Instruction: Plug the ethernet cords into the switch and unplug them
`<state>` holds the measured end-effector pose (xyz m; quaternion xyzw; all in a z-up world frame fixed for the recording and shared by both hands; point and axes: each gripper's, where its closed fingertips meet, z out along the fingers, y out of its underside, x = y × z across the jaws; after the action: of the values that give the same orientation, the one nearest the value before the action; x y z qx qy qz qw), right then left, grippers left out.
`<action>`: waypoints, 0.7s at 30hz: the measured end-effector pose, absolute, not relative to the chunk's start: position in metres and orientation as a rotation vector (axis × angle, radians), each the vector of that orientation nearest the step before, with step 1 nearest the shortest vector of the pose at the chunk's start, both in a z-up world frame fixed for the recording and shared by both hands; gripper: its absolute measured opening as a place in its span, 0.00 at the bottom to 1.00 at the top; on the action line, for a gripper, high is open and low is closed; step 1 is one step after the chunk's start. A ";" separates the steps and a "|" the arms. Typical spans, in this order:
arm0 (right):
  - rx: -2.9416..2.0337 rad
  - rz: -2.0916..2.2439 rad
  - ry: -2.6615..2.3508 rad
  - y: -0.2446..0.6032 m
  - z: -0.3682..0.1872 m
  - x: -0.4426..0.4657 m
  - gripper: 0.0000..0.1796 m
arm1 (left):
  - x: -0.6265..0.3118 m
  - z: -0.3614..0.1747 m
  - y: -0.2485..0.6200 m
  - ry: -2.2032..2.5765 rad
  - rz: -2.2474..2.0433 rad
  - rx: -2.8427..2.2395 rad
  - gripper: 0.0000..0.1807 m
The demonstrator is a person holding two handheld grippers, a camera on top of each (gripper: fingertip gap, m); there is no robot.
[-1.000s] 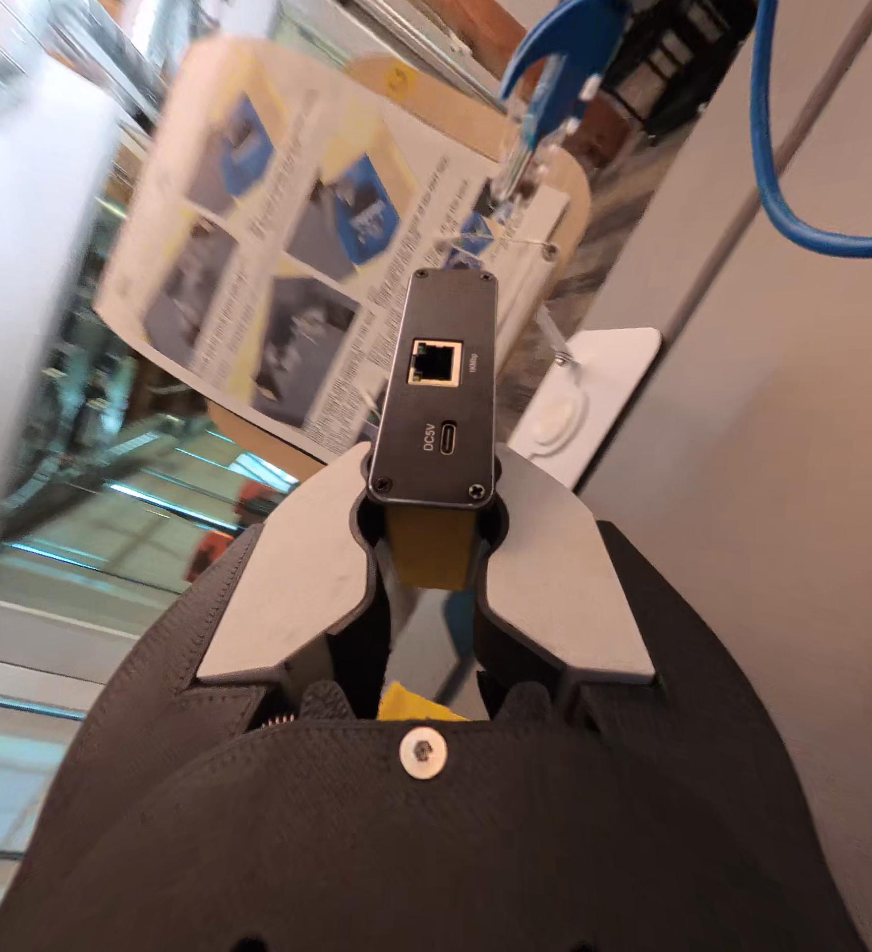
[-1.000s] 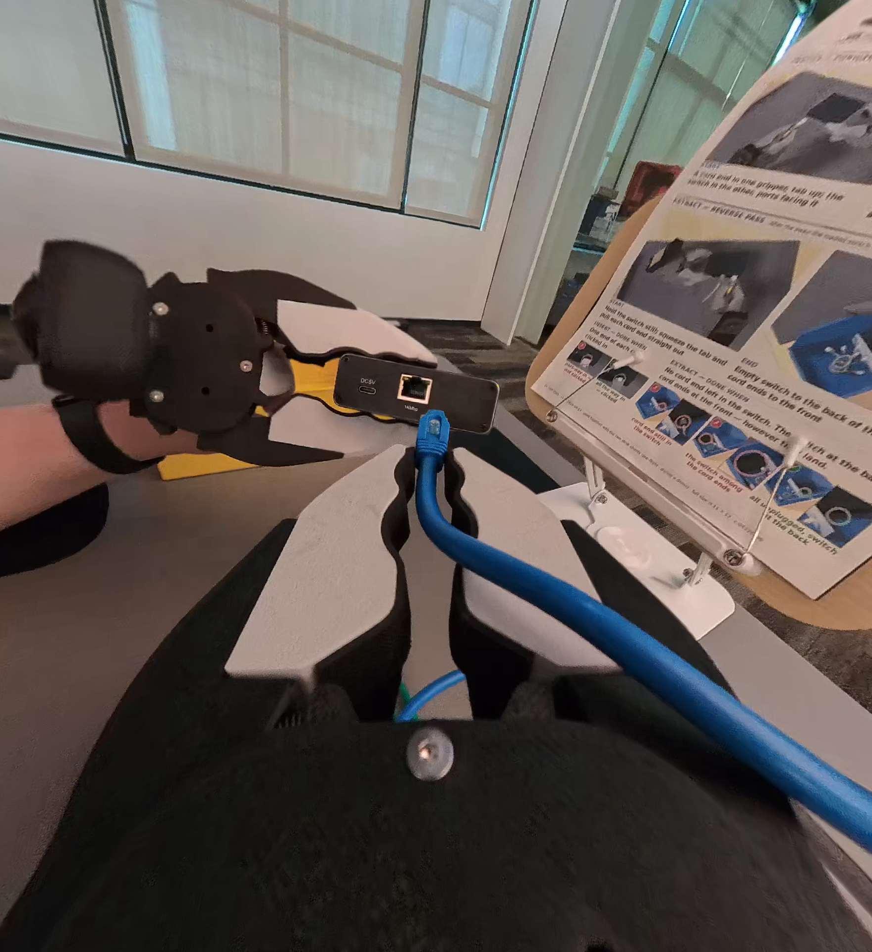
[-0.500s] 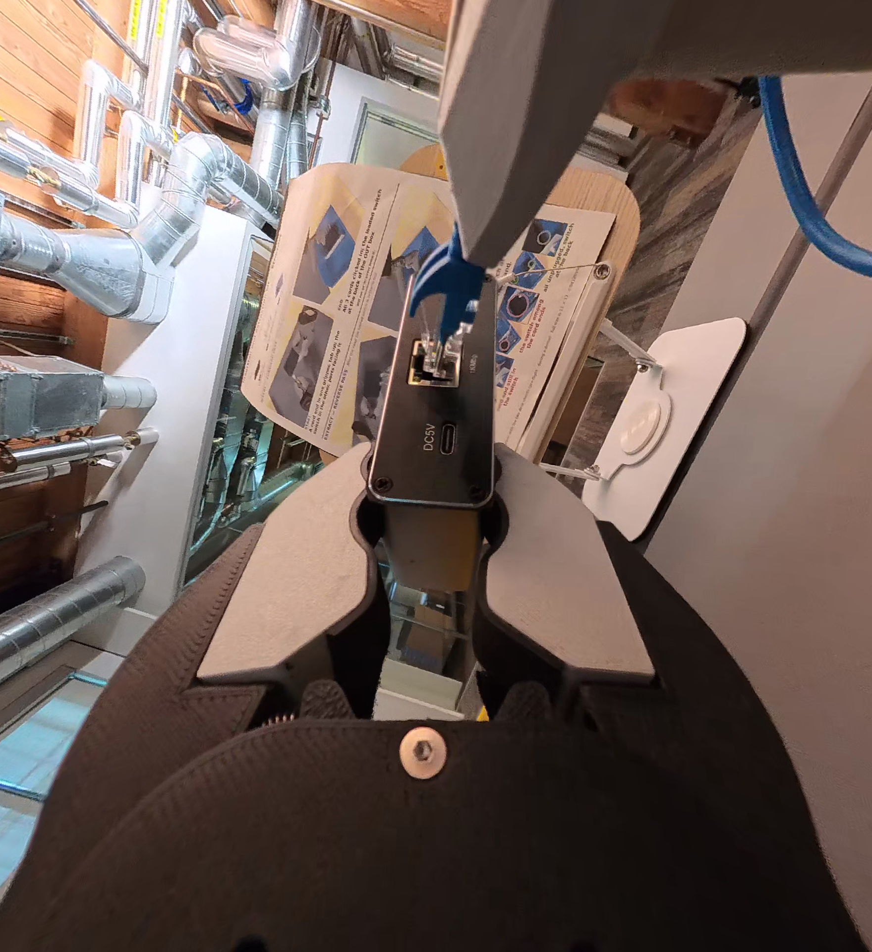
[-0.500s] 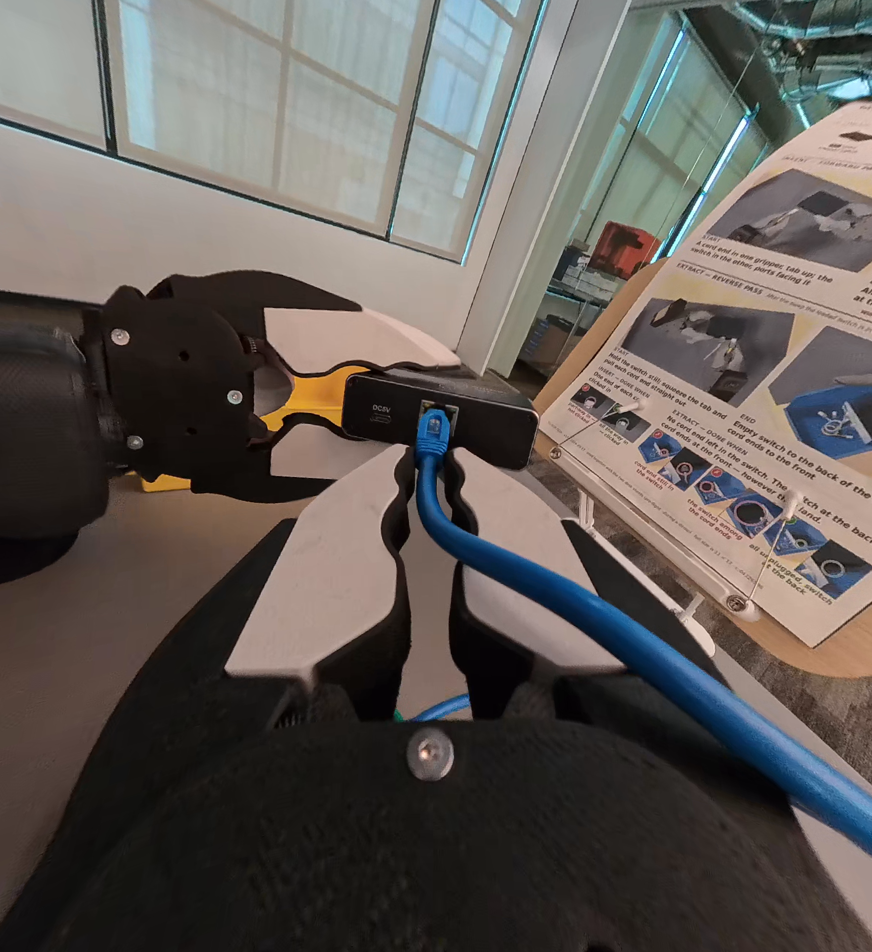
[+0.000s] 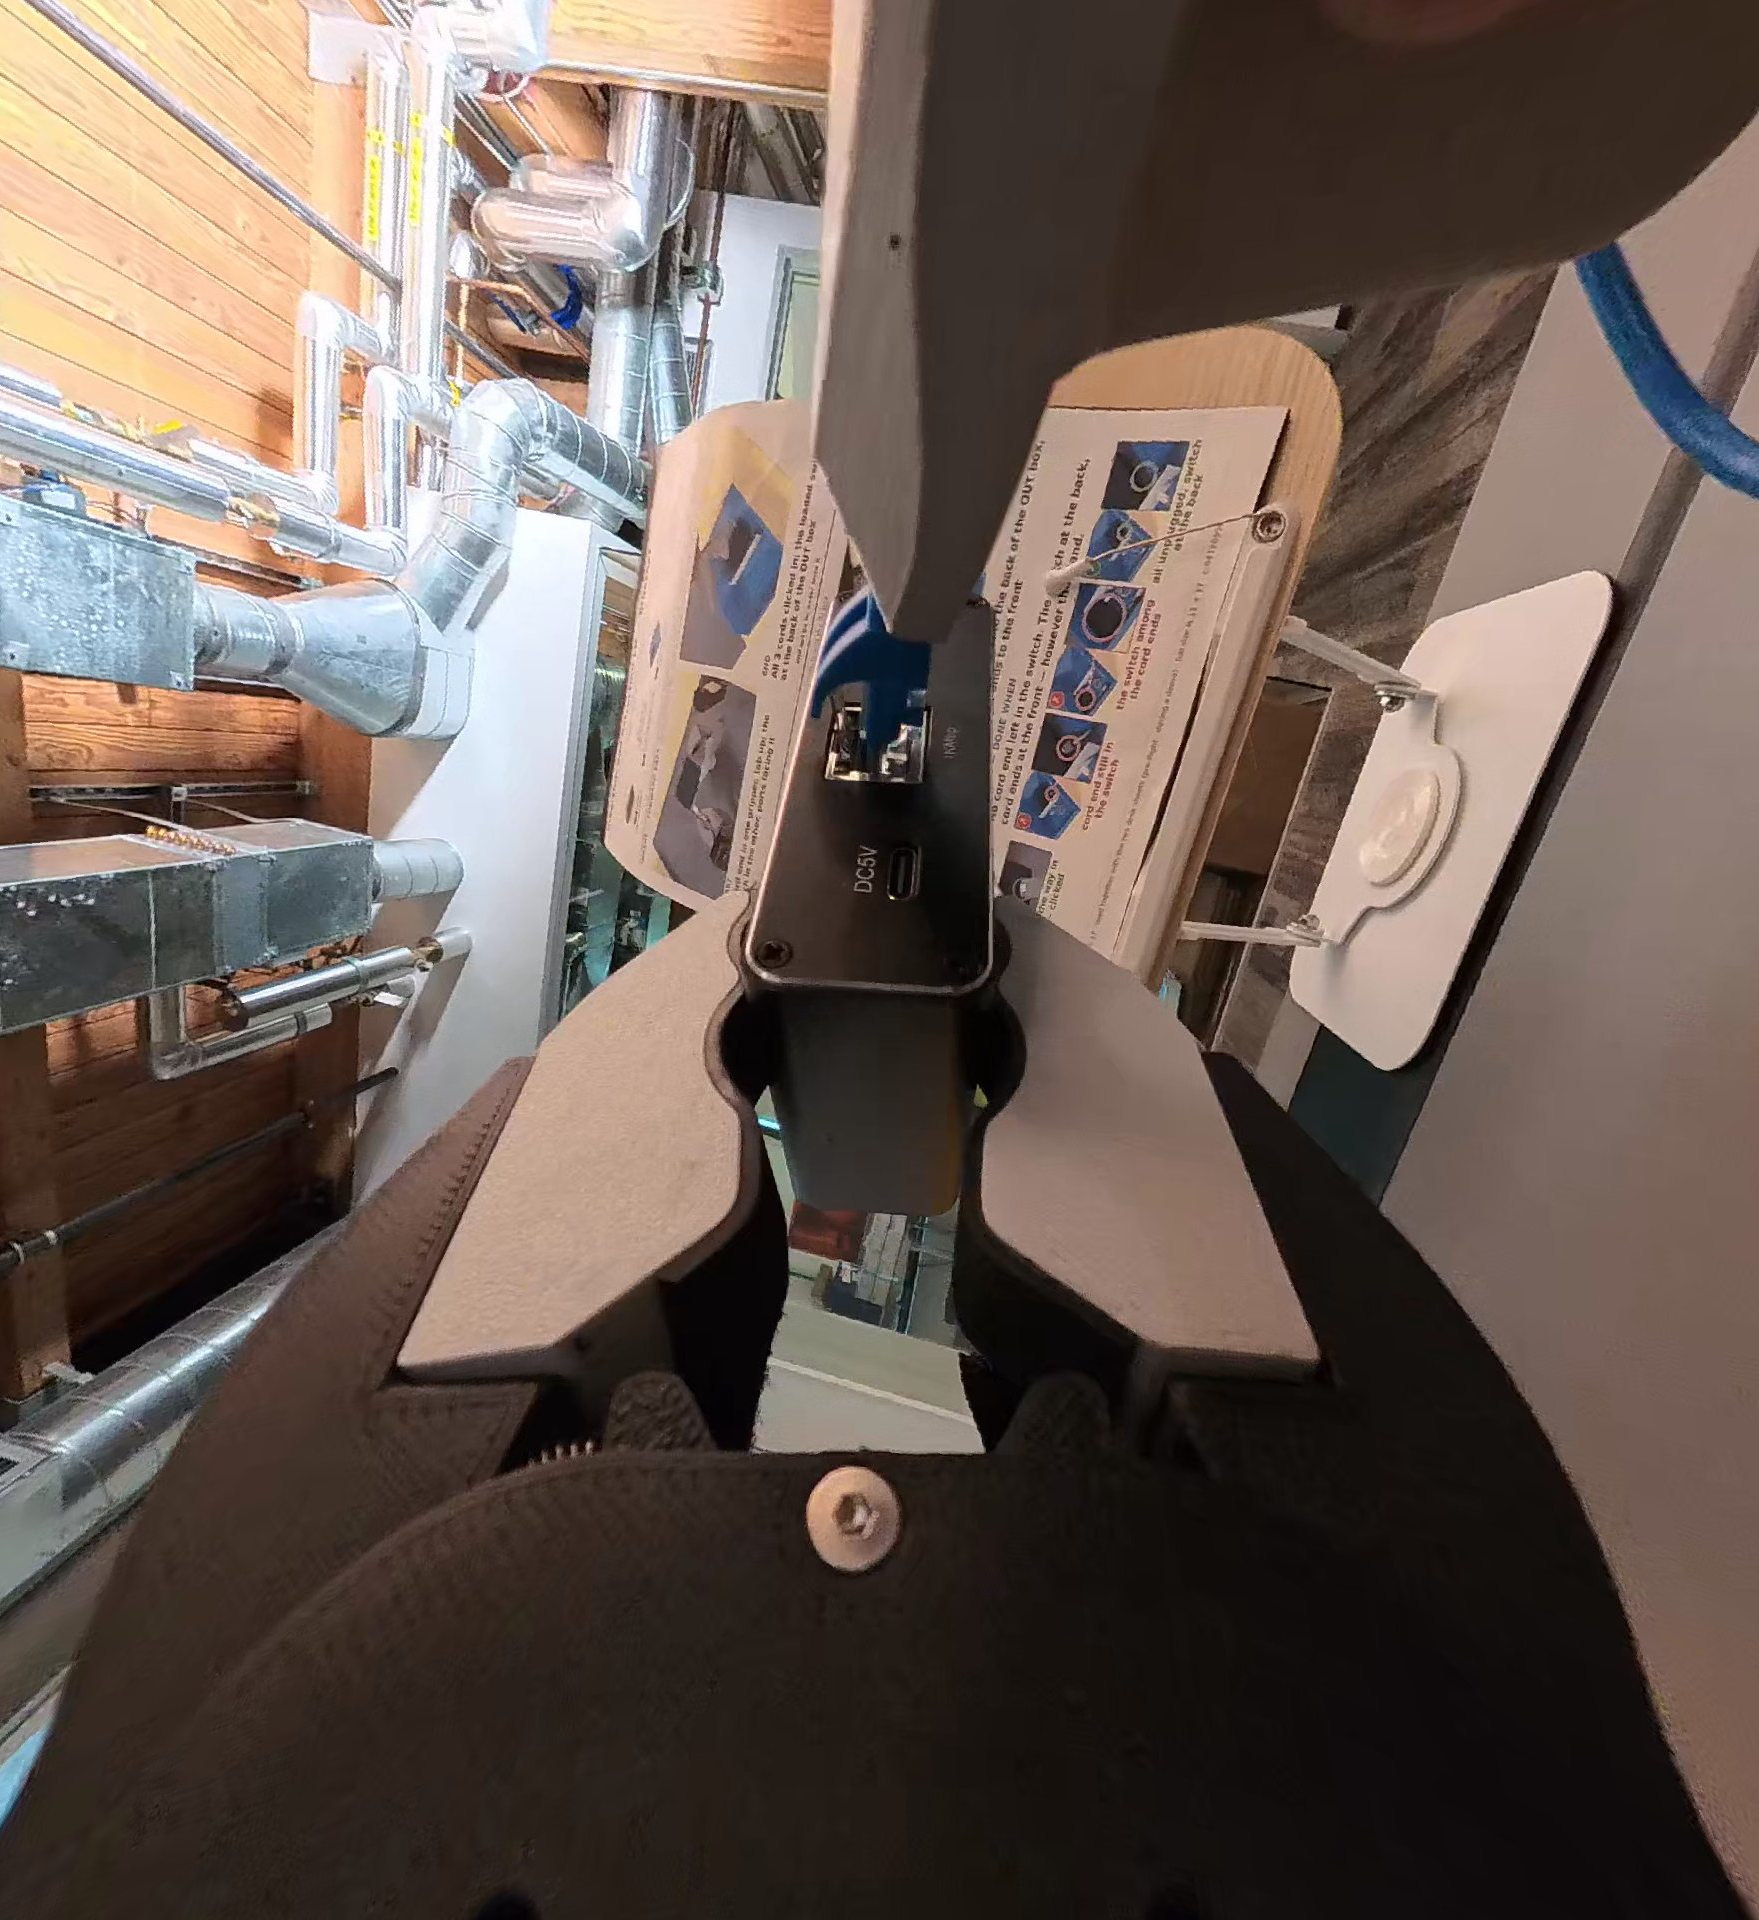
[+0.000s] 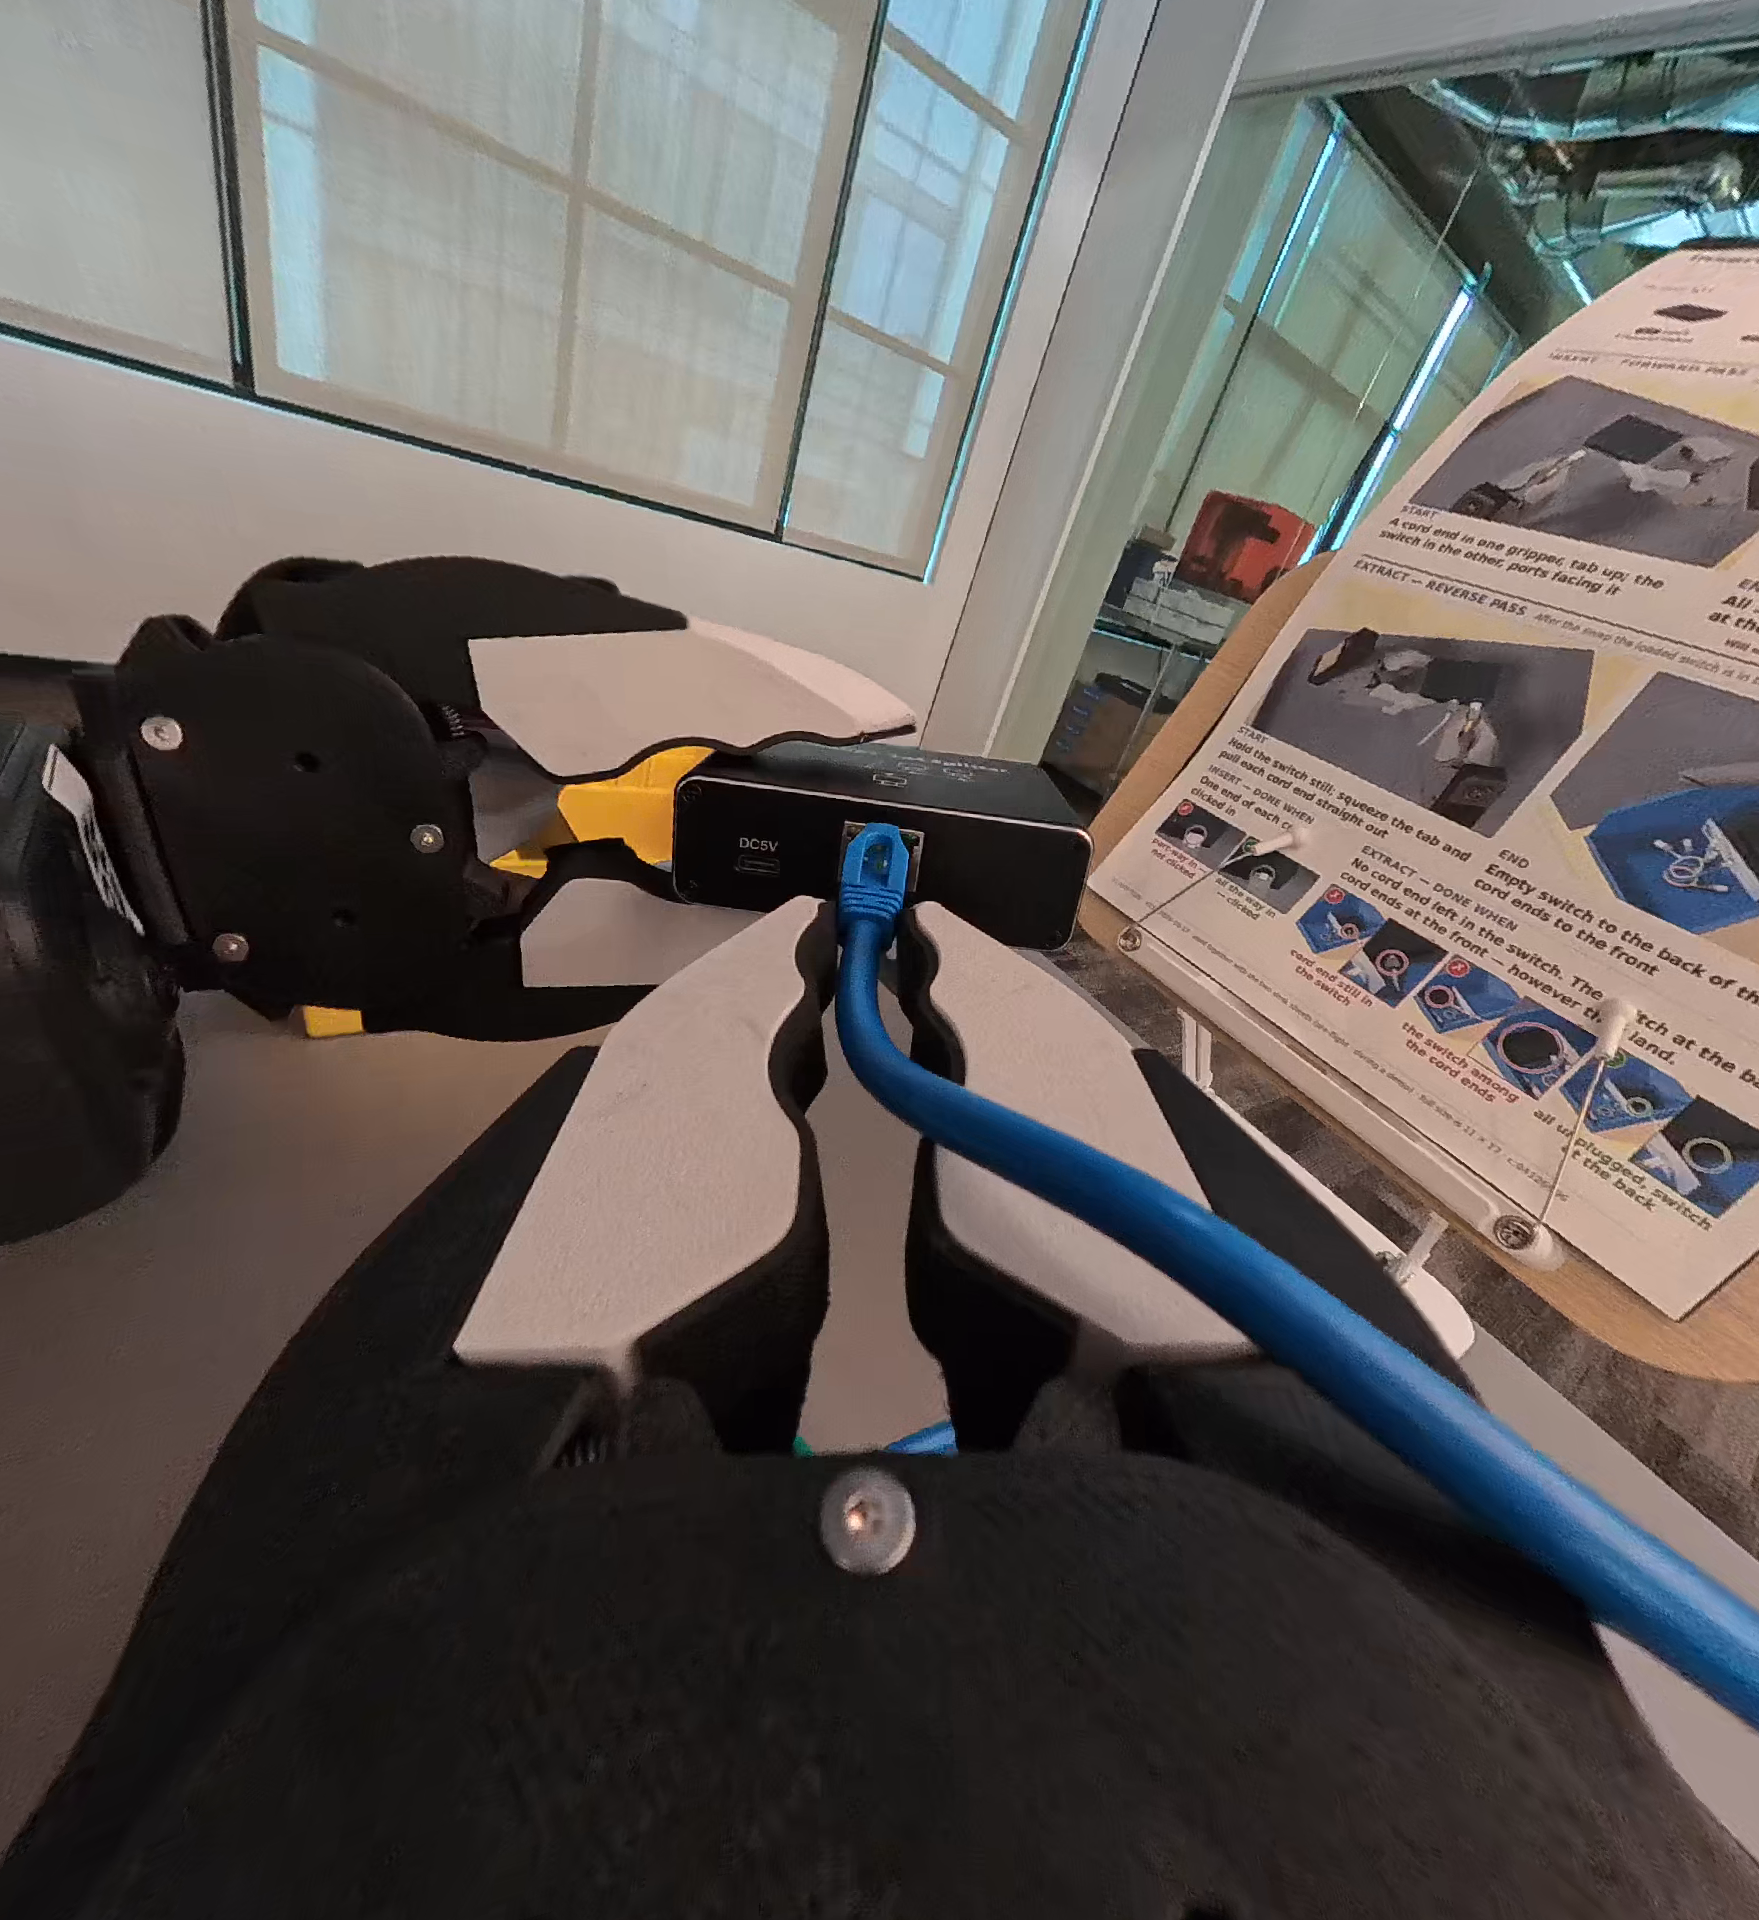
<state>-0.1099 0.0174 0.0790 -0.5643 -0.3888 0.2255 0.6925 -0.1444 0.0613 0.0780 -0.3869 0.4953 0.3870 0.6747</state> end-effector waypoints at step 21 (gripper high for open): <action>-0.689 -0.032 -0.859 -0.047 0.134 -0.104 0.06 | -0.132 0.112 0.034 0.923 0.152 -1.130 0.32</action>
<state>-0.1044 -0.0473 0.1344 -0.3274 -0.4081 -0.0154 0.8521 -0.1321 0.0339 0.1125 -0.5156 0.4214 0.0695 0.7428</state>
